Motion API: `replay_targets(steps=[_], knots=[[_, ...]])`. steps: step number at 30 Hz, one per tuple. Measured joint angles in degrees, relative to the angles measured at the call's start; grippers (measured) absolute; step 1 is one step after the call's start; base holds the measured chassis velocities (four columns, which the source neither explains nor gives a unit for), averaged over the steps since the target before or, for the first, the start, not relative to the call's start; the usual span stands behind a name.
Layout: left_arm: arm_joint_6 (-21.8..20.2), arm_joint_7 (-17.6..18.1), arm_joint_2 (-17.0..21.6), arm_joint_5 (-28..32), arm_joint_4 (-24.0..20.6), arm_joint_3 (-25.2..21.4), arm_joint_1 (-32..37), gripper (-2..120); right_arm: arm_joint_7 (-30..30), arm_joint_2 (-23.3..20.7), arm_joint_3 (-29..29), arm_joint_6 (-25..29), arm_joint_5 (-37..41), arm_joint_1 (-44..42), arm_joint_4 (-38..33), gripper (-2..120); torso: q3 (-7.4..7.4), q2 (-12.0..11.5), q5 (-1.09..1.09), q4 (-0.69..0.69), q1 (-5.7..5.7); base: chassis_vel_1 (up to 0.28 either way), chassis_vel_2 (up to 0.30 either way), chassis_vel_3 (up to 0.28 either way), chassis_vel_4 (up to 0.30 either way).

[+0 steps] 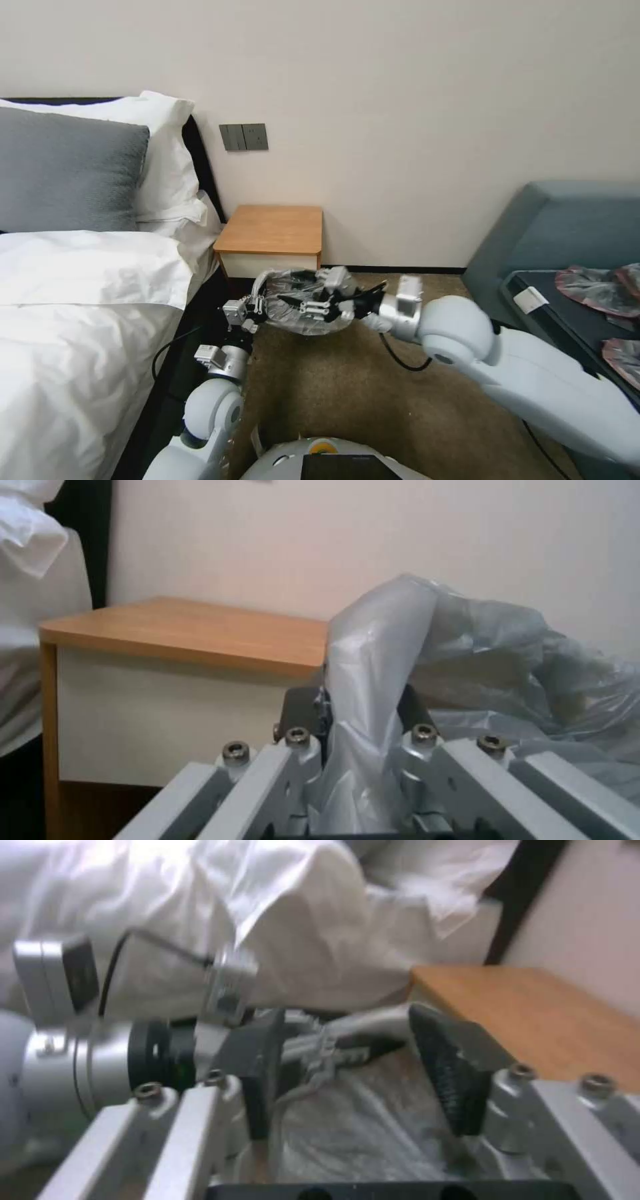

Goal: Pick up the garbage bag from the table and place it over the trash can.

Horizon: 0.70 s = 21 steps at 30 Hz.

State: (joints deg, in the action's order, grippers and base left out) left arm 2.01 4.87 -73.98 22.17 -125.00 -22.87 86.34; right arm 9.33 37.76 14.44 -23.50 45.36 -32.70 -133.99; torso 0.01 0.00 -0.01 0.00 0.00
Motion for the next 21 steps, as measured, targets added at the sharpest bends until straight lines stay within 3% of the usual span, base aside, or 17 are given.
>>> replay_targets(steps=[4, 9, 12, 21], knots=[[-0.46, -0.3, -0.03, -0.38, -0.24, -0.05, 0.25, 9, 1.37, 1.7, 5.17, 0.23, -6.7, 2.48, 3.98, 30, 0.0, 0.0, 0.01, 0.0, 0.0, 0.0, 0.0, 0.0, 0.0], [-0.49, -0.68, 0.06, -0.98, -0.59, -0.22, 0.6, 9, 2.34, 2.44, 8.0, 0.38, -9.85, 4.87, 6.35, 18, 0.0, 0.0, 0.02, 0.0, 0.0, 0.0, 0.0, 0.0, 0.0], [-0.62, -0.87, 0.14, -1.09, -1.05, -0.23, 0.87, 8, 4.27, 2.88, 11.25, 0.12, -11.5, 8.92, 8.33, 1, -0.01, 0.0, 0.0, 0.0, 0.0, 0.0, 0.0, 0.0, 0.0], [-1.01, -0.62, 0.02, -0.57, -1.66, -0.29, 1.14, 8, 4.92, 3.97, 14.62, 0.36, -12.94, 12.4, 11.85, 0, 0.0, 0.0, 0.01, 0.0, 0.0, 0.0, 0.0, 0.0, 0.0]])
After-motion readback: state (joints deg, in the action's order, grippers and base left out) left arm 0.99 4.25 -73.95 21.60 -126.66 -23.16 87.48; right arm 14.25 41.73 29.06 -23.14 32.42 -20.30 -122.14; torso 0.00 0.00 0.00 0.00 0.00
